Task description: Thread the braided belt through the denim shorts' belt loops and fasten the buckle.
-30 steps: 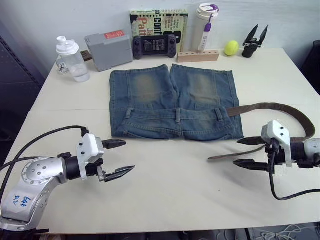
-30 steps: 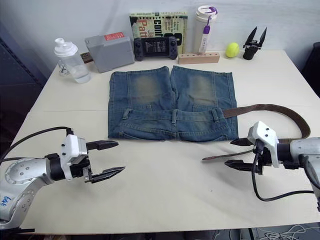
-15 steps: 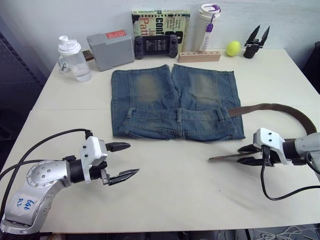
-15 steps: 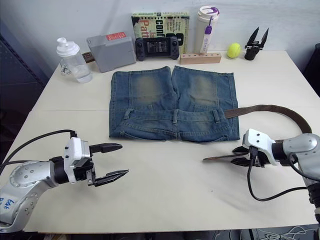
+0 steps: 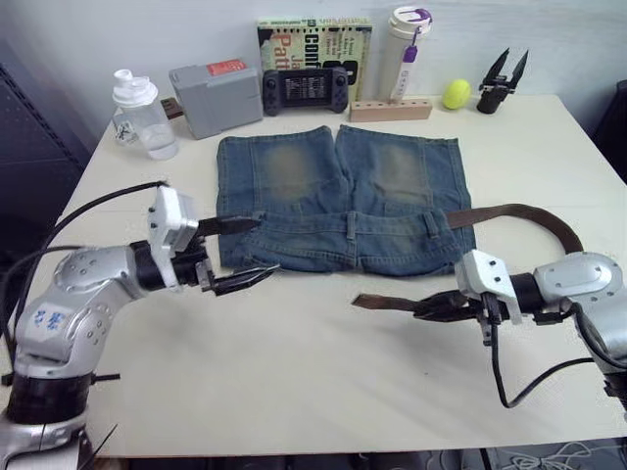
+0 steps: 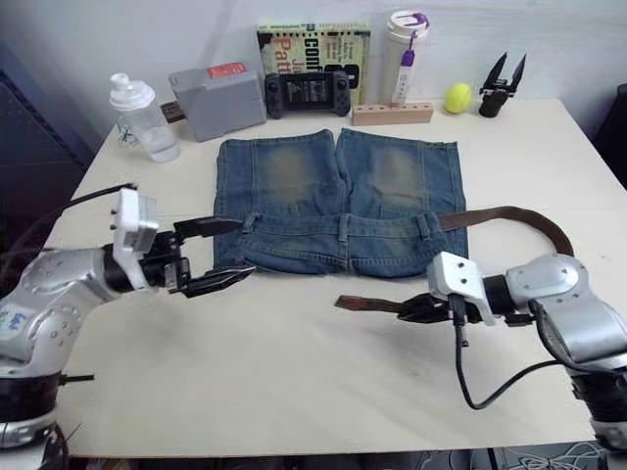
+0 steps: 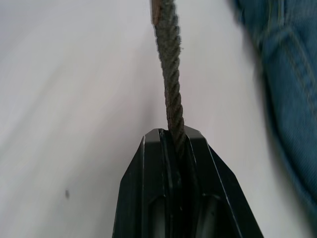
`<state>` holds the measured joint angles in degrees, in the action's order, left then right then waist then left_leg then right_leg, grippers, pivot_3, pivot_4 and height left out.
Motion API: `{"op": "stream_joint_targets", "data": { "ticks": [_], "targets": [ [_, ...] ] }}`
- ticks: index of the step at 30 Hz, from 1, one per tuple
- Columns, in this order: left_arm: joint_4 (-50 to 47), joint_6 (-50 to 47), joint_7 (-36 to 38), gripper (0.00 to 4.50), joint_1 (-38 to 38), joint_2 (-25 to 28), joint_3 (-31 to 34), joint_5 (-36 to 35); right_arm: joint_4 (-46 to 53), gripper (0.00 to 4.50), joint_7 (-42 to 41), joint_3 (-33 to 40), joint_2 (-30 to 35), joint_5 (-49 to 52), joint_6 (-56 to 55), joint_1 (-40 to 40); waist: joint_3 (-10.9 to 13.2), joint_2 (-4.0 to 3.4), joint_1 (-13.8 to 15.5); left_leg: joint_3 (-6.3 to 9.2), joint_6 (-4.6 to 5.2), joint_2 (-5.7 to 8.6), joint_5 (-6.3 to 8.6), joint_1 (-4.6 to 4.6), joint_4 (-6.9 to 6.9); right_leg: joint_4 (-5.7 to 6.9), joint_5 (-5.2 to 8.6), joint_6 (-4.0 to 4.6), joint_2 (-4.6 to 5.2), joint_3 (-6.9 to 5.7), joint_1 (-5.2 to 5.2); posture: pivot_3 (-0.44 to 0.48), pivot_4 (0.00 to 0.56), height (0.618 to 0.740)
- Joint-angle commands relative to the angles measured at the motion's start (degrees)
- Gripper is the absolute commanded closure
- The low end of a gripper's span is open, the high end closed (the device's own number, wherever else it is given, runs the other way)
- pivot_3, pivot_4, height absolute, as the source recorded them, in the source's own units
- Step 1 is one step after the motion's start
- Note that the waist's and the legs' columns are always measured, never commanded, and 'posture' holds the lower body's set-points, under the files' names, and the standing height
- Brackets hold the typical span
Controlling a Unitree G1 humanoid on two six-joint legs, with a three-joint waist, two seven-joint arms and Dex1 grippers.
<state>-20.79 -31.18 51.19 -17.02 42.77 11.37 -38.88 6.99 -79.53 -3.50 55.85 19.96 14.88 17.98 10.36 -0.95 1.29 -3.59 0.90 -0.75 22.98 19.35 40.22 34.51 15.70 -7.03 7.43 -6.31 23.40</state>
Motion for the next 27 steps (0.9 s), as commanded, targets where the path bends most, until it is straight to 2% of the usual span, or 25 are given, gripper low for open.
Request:
{"op": "stream_joint_targets", "data": {
  "ticks": [1,5,10,16,19,23,24,25,27],
  "targets": [
    [0.8,-6.1,5.2,0.0,-9.1,-5.3,-10.3,-5.7,12.5,4.46,5.1,-2.8,-3.6,1.9,7.1,5.6,0.0,0.07,0.1,-0.01,0.0,0.04,0.0,0.01,-0.02,0.0,0.0,0.0,0.02,-0.01,0.0,0.0,0.15,0.726],
    [2.2,-7.1,7.9,0.0,-9.8,-5.3,-13.7,-4.1,14.0,4.46,6.9,-4.4,-4.7,1.0,8.7,6.3,0.1,0.15,0.0,0.0,0.01,0.03,0.0,0.47,0.28,-0.08,-0.04,-0.07,-0.01,-0.34,0.1,0.0,0.15,0.726],
    [3.4,-7.7,8.5,0.0,-10.5,-5.8,-15.1,-3.2,14.7,4.46,7.9,-4.5,-5.0,1.4,9.9,6.5,0.1,0.16,0.1,0.14,0.01,0.01,0.01,0.9,0.71,-0.01,-0.04,-0.07,-0.03,-0.58,0.22,0.0,0.15,0.726],
    [3.7,-6.5,9.3,0.0,-10.0,-6.2,-16.8,-0.8,16.4,4.46,9.1,-3.8,-5.5,2.8,11.3,6.7,0.1,0.16,0.1,0.27,0.02,0.03,0.01,0.95,0.76,-0.01,-0.04,-0.08,-0.01,-0.68,0.19,0.0,0.15,0.726],
    [4.1,-5.9,9.3,0.82,-10.0,-6.7,-17.4,0.3,16.8,4.5,9.3,-3.8,-5.4,3.2,11.8,6.9,0.1,0.16,0.1,0.28,0.02,0.03,0.01,0.95,0.76,0.0,-0.04,-0.08,-0.01,-0.68,0.19,0.0,0.15,0.726],
    [4.5,-5.5,9.2,2.53,-10.2,-7.3,-17.5,1.1,17.3,4.5,9.7,-3.8,-5.4,3.7,12.5,7.3,0.1,0.16,0.1,0.28,0.02,0.03,0.01,0.96,0.76,0.0,-0.04,-0.08,-0.01,-0.69,0.19,0.0,0.15,0.726],
    [4.7,-5.5,9.1,3.21,-10.3,-7.5,-17.4,1.1,17.3,4.5,9.8,-3.7,-5.5,3.9,12.8,7.4,0.1,0.16,0.1,0.28,0.02,0.03,0.01,0.95,0.76,0.0,-0.04,-0.08,-0.01,-0.69,0.19,0.0,0.15,0.726],
    [4.8,-5.5,9.1,3.36,-10.4,-7.6,-17.4,1.1,17.4,4.5,9.9,-3.7,-5.6,4.1,13.0,7.5,0.1,0.16,0.1,0.29,0.02,0.03,0.01,0.95,0.76,0.0,-0.04,-0.08,-0.01,-0.69,0.19,0.0,0.15,0.726],
    [5.0,-5.4,9.2,4.17,-10.4,-7.5,-17.6,1.4,17.5,4.5,10.1,-3.6,-5.7,4.5,13.6,7.9,0.1,0.16,0.1,0.29,0.02,0.03,0.01,0.96,0.77,0.0,-0.04,-0.08,-0.01,-0.69,0.19,0.0,0.15,0.726]
  ]
}}
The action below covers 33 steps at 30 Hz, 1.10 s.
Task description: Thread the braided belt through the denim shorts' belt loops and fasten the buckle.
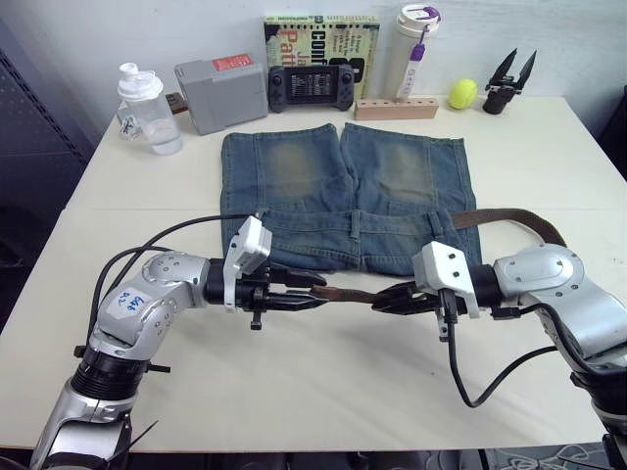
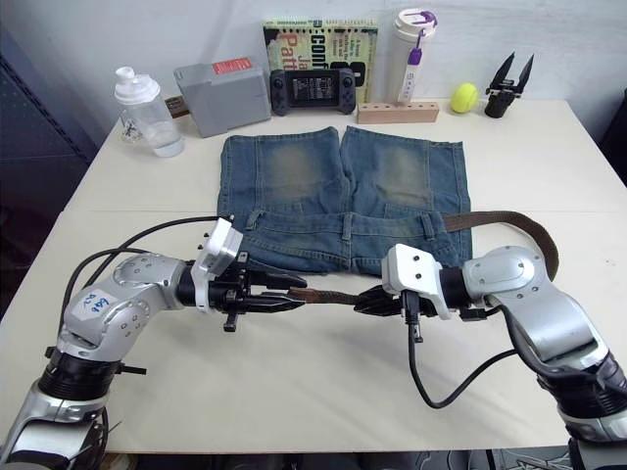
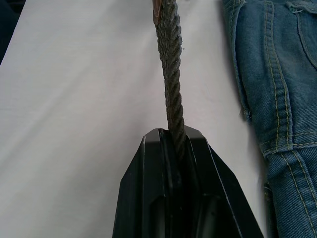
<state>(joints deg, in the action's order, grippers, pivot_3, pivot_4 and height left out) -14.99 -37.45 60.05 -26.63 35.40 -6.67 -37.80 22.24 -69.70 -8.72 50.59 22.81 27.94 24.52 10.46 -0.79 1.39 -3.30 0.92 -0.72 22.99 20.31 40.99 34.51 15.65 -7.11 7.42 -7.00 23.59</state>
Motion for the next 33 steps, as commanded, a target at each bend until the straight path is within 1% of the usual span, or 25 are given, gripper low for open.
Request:
{"op": "stream_joint_targets", "data": {
  "ticks": [1,11,14,15,16,17,19,20,21,23,24,26,28,30,31,33],
  "targets": [
    [-0.7,0.9,0.4,4.44,-0.8,-0.2,0.4,0.6,2.2,4.5,0.5,1.6,-0.5,1.8,0.9,1.7,0.0,0.0,0.0,0.0,0.0,0.0,0.0,0.0,0.0,0.0,0.0,0.0,0.0,-0.01,0.0,0.0,0.15,0.726],
    [0.6,2.4,-0.5,4.49,-0.3,-1.4,0.1,2.6,2.2,4.5,3.5,2.8,-2.2,3.6,4.4,2.6,0.0,0.0,0.0,0.03,0.0,0.0,0.0,0.01,0.01,0.01,0.0,0.0,0.0,-0.02,0.0,0.0,0.15,0.726],
    [0.6,2.4,-0.7,4.5,0.0,-1.8,0.5,2.4,1.9,3.19,5.9,4.0,-3.5,4.2,6.4,3.0,0.0,0.0,-0.1,0.02,0.0,0.0,0.0,0.01,0.01,0.02,0.0,0.0,0.0,-0.02,0.01,0.0,0.15,0.726],
    [0.5,2.4,-0.7,4.5,0.0,-1.9,0.5,2.4,2.1,2.62,6.1,4.1,-3.5,4.4,7.0,3.0,0.0,0.0,0.0,0.03,0.0,0.0,0.0,0.01,0.01,0.02,0.0,0.0,0.0,-0.02,0.01,0.0,0.15,0.726],
    [0.4,2.3,-0.8,4.5,0.2,-1.9,0.6,2.3,2.3,2.29,6.6,4.5,-3.7,4.7,7.6,2.9,0.0,0.0,0.1,0.04,0.0,0.0,0.0,0.02,0.01,0.02,0.0,0.0,0.0,-0.03,0.01,0.0,0.15,0.726],
    [0.2,2.2,-0.9,4.5,0.3,-2.0,0.7,2.2,2.6,1.84,7.6,5.3,-3.9,5.4,8.3,2.7,0.0,0.0,0.1,0.09,0.0,0.0,0.0,0.03,0.02,0.02,0.0,0.0,0.0,-0.05,0.0,0.0,0.15,0.726],
    [0.0,1.9,-1.3,4.5,0.5,-2.2,1.0,1.9,3.5,0.87,9.9,8.9,-4.3,9.4,12.8,1.9,0.0,0.0,0.1,0.1,0.0,0.01,0.0,0.05,0.04,0.02,0.0,0.0,0.02,-0.06,0.0,0.0,0.15,0.726],
    [-0.3,1.4,-1.9,4.5,0.9,-2.5,1.5,1.2,4.0,0.42,11.8,12.3,-5.0,13.7,16.5,1.4,0.0,0.0,0.1,0.12,0.0,0.01,0.0,0.07,0.05,0.02,0.0,0.0,0.02,-0.08,0.0,0.0,0.15,0.726],
    [-0.7,0.6,-2.8,4.5,1.3,-2.9,2.1,0.2,4.3,0.42,14.2,16.1,-6.1,18.4,20.0,1.0,0.0,0.0,0.1,0.13,0.0,0.01,0.0,0.07,0.05,0.02,0.0,0.0,0.02,-0.09,0.0,0.0,0.15,0.726],
    [-2.3,-3.9,-6.1,4.5,3.0,-5.1,4.5,-5.1,5.6,0.42,20.5,25.9,-7.2,36.2,27.4,-2.3,0.0,0.0,0.1,0.16,0.0,0.01,0.0,0.07,0.05,0.04,0.0,0.0,0.02,-0.09,0.0,0.0,0.15,0.726],
    [-2.8,-6.1,-7.7,4.5,3.8,-6.1,5.7,-7.4,6.4,0.42,22.9,29.2,-6.9,44.9,29.8,-4.9,0.0,0.01,0.2,0.33,0.0,-0.01,0.0,0.08,0.05,0.07,0.0,0.0,0.04,-0.11,-0.01,0.0,0.15,0.726],
    [-3.6,-9.5,-10.7,4.5,4.8,-7.8,7.8,-11.1,8.2,0.42,27.8,32.5,-5.9,58.5,31.4,-9.7,0.0,0.02,0.3,0.66,0.01,0.0,0.0,0.11,0.04,0.1,0.0,0.0,0.12,-0.2,-0.01,0.0,0.15,0.726],
    [-4.1,-12.3,-13.9,4.5,5.5,-9.3,9.7,-14.3,9.4,0.42,32.8,33.8,-4.8,69.5,30.9,-14.2,0.0,0.02,0.1,0.87,0.02,0.01,0.01,0.11,0.09,0.15,0.0,0.0,0.14,-0.23,-0.04,0.0,0.15,0.726],
    [-4.7,-15.9,-17.8,4.5,6.6,-11.2,12.2,-19.6,11.5,0.42,39.9,32.1,-6.6,79.3,27.8,-21.6,0.0,0.04,0.1,0.86,0.04,0.0,0.0,0.07,0.14,0.15,0.0,0.0,0.14,-0.2,-0.13,0.0,0.15,0.726],
    [-4.9,-17.3,-19.7,4.5,7.0,-12.1,13.2,-21.9,12.6,0.42,42.8,30.4,-7.7,81.3,26.7,-24.4,0.0,0.05,0.1,0.87,0.04,-0.01,0.0,0.06,0.13,0.15,0.0,0.0,0.15,-0.2,-0.15,0.0,0.15,0.726],
    [-5.0,-19.6,-23.8,4.5,7.3,-13.7,14.9,-26.1,14.8,0.42,48.5,25.7,-10.7,79.5,24.8,-27.7,0.0,0.07,0.1,0.89,0.04,-0.01,0.0,-0.03,0.1,0.17,0.01,0.01,0.16,-0.19,-0.22,0.0,0.15,0.726]
  ]
}}
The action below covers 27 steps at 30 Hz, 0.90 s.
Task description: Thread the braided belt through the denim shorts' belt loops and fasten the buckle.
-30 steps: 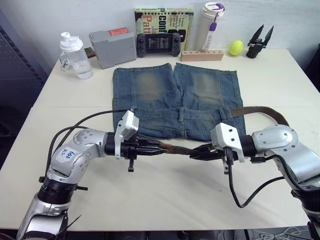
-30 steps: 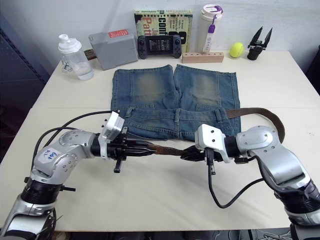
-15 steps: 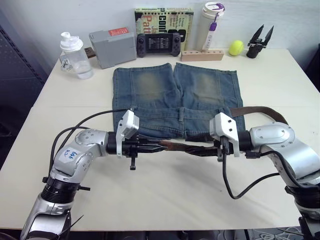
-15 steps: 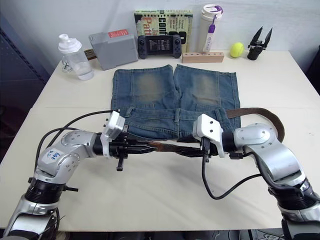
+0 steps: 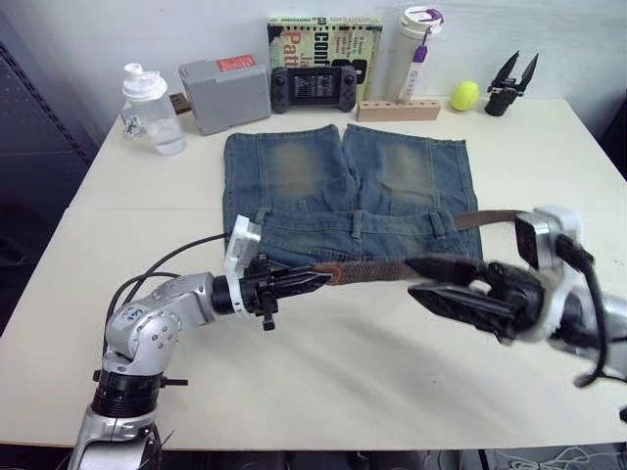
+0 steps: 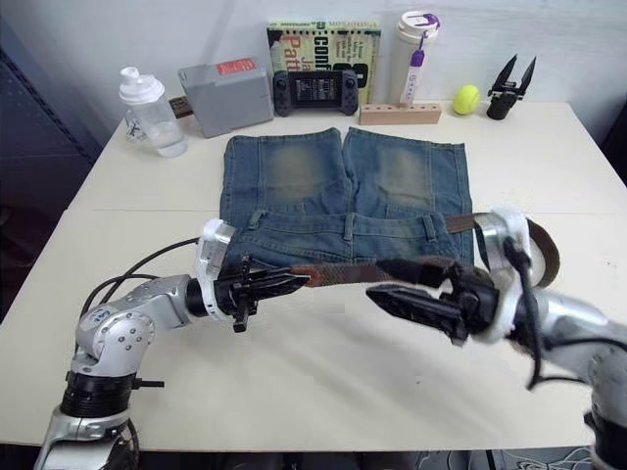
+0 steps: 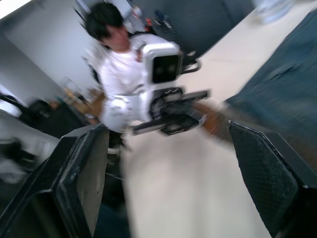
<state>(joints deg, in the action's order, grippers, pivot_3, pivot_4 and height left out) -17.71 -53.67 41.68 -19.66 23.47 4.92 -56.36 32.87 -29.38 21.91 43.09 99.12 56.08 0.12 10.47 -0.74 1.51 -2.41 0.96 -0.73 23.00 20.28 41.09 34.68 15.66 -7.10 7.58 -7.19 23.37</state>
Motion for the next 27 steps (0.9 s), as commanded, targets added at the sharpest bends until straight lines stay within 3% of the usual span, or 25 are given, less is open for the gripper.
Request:
{"op": "stream_joint_targets", "data": {
  "ticks": [1,6,11,22,25,27],
  "targets": [
    [-2.3,-4.3,-7.7,4.5,0.3,-2.7,4.1,-9.6,4.8,0.42,11.5,-7.6,-5.9,1.7,-4.9,-4.3,0.0,0.02,-0.1,-0.01,0.0,0.02,0.0,0.0,0.0,0.0,0.0,0.0,-0.01,0.0,0.0,0.0,0.15,0.726],
    [-3.6,-6.3,-14.3,4.5,0.9,-4.8,4.4,-14.2,2.2,0.42,23.1,-14.5,-17.8,-5.0,-12.5,-4.2,0.0,0.04,0.0,-0.07,0.0,0.07,0.0,-0.01,0.03,0.03,0.0,0.0,0.0,0.16,0.05,0.0,0.15,0.726],
    [-3.9,-6.8,-17.6,4.5,1.4,-5.1,4.1,-16.8,0.0,0.42,27.5,-16.2,-26.8,-6.2,-18.4,-1.3,0.0,-0.01,-0.1,-0.07,-0.01,0.12,0.0,-0.01,0.0,0.01,0.0,0.0,-0.07,0.17,0.07,0.0,0.15,0.726],
    [-3.1,-6.2,-20.0,4.5,0.7,-4.3,3.9,-19.2,-0.1,0.42,29.8,-15.6,-31.2,-5.6,-23.2,-0.8,0.0,-0.01,-0.2,-0.14,-0.01,0.09,0.0,-0.01,-0.03,-0.01,0.01,0.02,-0.14,0.19,0.1,0.0,0.15,0.726],
    [-3.1,-6.1,-20.0,4.5,0.8,-4.1,3.8,-19.4,-0.5,1.07,29.9,-15.5,-31.4,-6.2,-23.9,-0.7,0.0,-0.01,-0.2,-0.17,-0.01,0.09,0.0,-0.01,-0.04,-0.01,0.01,0.02,-0.14,0.22,0.12,0.0,0.15,0.726],
    [-3.0,-6.0,-19.9,4.5,0.8,-4.0,3.8,-19.4,-0.7,2.05,30.3,-15.4,-31.7,-6.7,-24.6,-0.7,0.0,-0.01,-0.2,-0.19,-0.01,0.09,0.0,-0.01,-0.04,-0.01,0.01,0.02,-0.14,0.23,0.13,0.0,0.15,0.726]
  ]
}}
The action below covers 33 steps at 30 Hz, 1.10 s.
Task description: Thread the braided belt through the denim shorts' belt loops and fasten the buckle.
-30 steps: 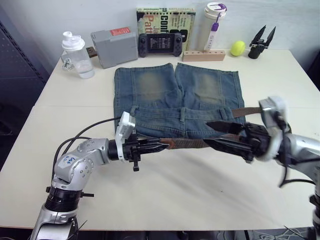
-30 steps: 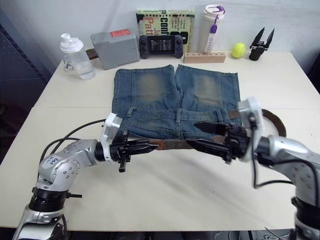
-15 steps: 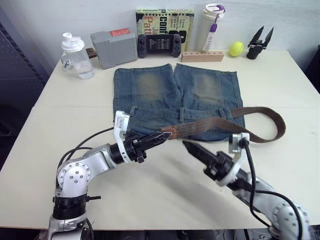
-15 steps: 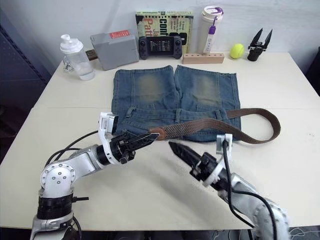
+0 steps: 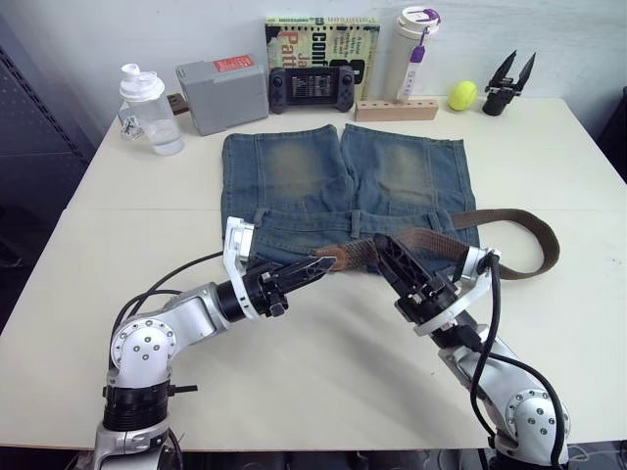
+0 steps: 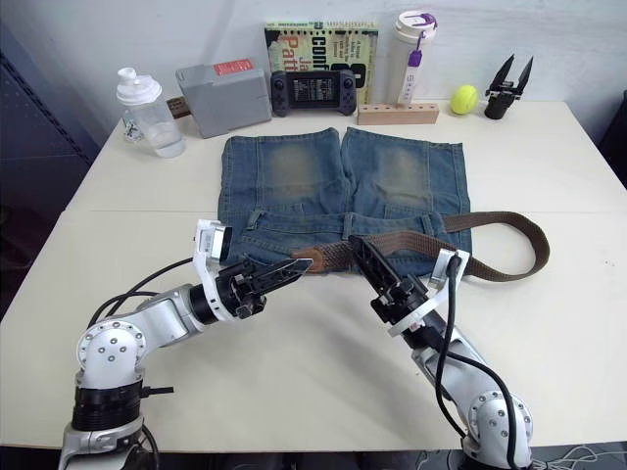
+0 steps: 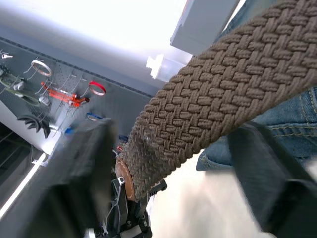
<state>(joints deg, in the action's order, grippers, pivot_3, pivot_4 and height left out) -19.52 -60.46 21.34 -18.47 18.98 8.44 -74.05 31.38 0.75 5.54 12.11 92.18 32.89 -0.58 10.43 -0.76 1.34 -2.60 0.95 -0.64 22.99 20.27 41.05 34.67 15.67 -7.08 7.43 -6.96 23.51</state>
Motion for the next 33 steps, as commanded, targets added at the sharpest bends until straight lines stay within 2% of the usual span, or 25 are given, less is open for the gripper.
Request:
{"op": "stream_joint_targets", "data": {
  "ticks": [1,4,5,9,13,15,17,19,21,24,26,30,33],
  "targets": [
    [-1.1,0.8,0.5,4.5,-0.4,0.5,0.3,-1.7,0.6,2.51,0.4,1.0,-1.2,0.4,-1.9,0.0,0.0,0.0,0.0,-0.01,0.0,0.0,0.0,0.0,0.0,0.0,0.0,0.0,0.0,0.01,0.0,0.0,0.15,0.726],
    [-1.1,0.8,0.5,4.5,-0.4,0.6,0.2,-1.6,0.4,4.05,0.3,1.1,-1.3,0.1,-2.3,-0.2,0.0,0.0,0.0,-0.03,0.0,-0.01,0.0,0.0,-0.01,0.0,0.0,0.0,-0.01,0.03,0.02,0.0,0.15,0.726],
    [-1.0,0.9,0.5,4.5,-0.4,0.7,0.2,-1.5,0.4,4.43,0.2,1.3,-1.5,0.3,-2.7,-0.3,0.0,0.0,0.0,-0.03,0.0,0.0,0.0,0.0,-0.01,0.0,0.0,0.0,-0.01,0.04,0.02,0.0,0.15,0.726],
    [-1.2,1.0,0.9,4.5,-0.4,1.1,-0.1,-0.8,0.5,4.43,0.0,1.6,-2.2,0.9,-3.4,-0.3,0.0,0.0,0.0,-0.04,0.0,-0.01,0.0,0.0,-0.02,0.0,0.0,0.0,-0.01,0.05,0.03,0.0,0.15,0.726],
    [-1.9,1.8,2.7,2.86,-0.9,2.2,-1.2,1.1,0.8,4.5,0.0,2.2,-2.6,1.8,-4.0,-0.1,0.0,0.0,0.0,-0.05,0.0,0.0,0.0,0.0,-0.02,0.0,0.0,0.0,-0.01,0.06,0.03,0.0,0.15,0.726],
    [-2.7,3.4,4.2,1.9,-1.5,3.9,-2.8,5.2,0.6,4.5,0.1,2.9,-2.9,2.4,-4.6,0.1,0.0,0.0,0.0,-0.06,0.0,0.0,0.0,0.0,-0.03,0.0,0.0,0.0,-0.01,0.06,0.03,0.0,0.15,0.726],
    [-2.0,6.5,7.2,0.92,-2.7,6.5,-4.9,11.5,0.4,4.5,-0.2,4.3,-3.4,2.9,-6.0,0.4,0.0,-0.01,0.0,-0.08,0.0,0.0,0.0,-0.01,-0.04,-0.01,0.0,0.0,-0.02,0.07,0.04,0.0,0.15,0.726],
    [-1.0,13.0,13.0,0.04,-3.6,11.2,-9.5,21.4,-0.4,4.5,0.3,6.2,-3.8,3.9,-7.5,1.0,0.0,-0.02,0.0,-0.28,0.0,0.02,0.0,-0.02,-0.07,0.0,0.0,0.01,-0.06,0.09,0.07,0.0,0.15,0.726],
    [0.8,19.3,17.1,0.04,-4.4,13.8,-12.6,28.9,-1.1,4.5,0.4,7.6,-3.4,4.2,-8.0,1.3,0.0,-0.04,-0.1,-0.62,0.0,0.01,0.0,-0.02,-0.11,0.0,0.01,0.02,-0.1,0.12,0.11,0.0,0.15,0.726],
    [11.0,40.9,18.7,0.04,-8.7,18.2,-22.9,53.3,-2.7,4.5,0.5,10.6,-2.0,5.0,-8.5,1.9,0.0,-0.07,0.1,-0.77,-0.01,0.0,0.0,-0.03,-0.16,-0.04,0.02,0.03,-0.13,0.16,0.15,0.0,0.15,0.726],
    [18.2,51.0,17.6,0.04,-11.5,19.0,-27.2,64.1,-3.1,4.5,0.5,11.3,-1.5,4.9,-8.3,2.1,0.0,-0.09,0.1,-0.87,-0.02,0.0,0.0,-0.05,-0.18,-0.03,0.02,0.03,-0.16,0.21,0.16,0.0,0.15,0.726],
    [32.5,62.2,14.7,0.04,-16.3,17.7,-31.0,76.8,-3.5,4.5,0.4,11.9,-0.9,4.5,-7.9,2.4,0.0,-0.09,0.0,-1.01,-0.01,-0.04,0.0,-0.05,-0.34,-0.06,0.01,0.03,-0.2,0.3,0.28,0.0,0.15,0.726],
    [38.6,66.3,13.6,0.04,-18.1,16.8,-31.9,81.7,-3.3,4.5,0.4,12.3,-0.6,4.7,-7.9,2.5,0.0,-0.09,0.1,-1.05,-0.01,-0.06,-0.01,-0.05,-0.3,-0.04,0.0,0.0,-0.18,0.3,0.28,0.0,0.15,0.726]
  ]
}}
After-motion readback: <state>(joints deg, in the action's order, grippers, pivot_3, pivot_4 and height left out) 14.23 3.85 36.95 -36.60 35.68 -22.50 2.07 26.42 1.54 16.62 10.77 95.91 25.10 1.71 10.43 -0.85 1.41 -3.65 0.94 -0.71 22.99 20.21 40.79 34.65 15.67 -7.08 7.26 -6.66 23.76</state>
